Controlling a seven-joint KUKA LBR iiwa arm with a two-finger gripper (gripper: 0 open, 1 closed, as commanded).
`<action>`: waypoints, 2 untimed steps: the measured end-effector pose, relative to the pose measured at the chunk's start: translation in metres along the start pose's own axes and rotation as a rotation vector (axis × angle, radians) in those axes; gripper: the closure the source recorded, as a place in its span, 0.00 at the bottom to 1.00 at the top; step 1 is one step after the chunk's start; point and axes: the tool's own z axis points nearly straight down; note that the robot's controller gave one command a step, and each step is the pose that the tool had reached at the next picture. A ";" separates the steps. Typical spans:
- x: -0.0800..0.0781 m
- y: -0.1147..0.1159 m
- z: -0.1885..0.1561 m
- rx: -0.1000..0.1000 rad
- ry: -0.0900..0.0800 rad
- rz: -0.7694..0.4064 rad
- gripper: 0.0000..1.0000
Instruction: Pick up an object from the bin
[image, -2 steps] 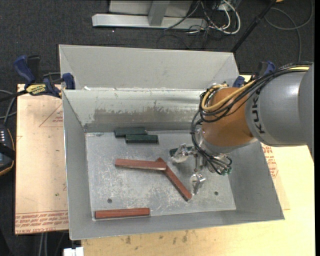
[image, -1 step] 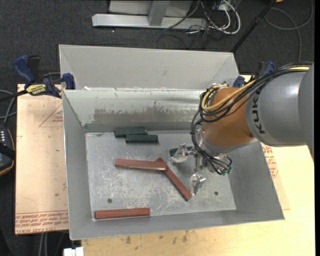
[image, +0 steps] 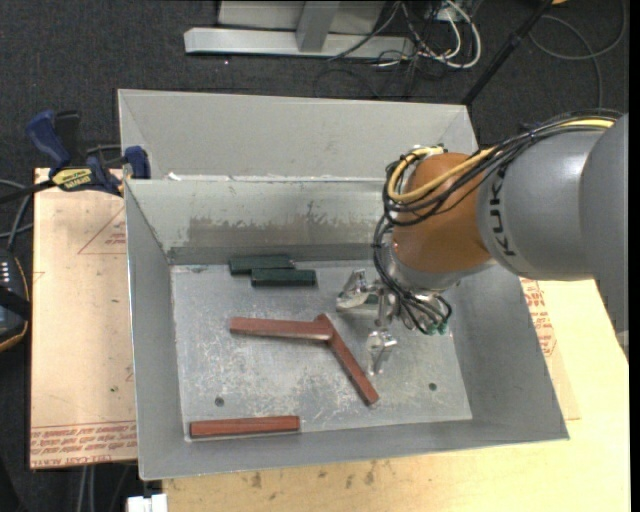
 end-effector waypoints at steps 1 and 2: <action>0.008 0.033 -0.011 -0.001 -0.003 -0.022 0.00; -0.074 0.066 0.007 0.001 -0.024 -0.119 1.00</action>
Offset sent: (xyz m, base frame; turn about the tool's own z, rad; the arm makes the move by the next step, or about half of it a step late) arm 0.0511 0.0784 -0.0153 -0.1193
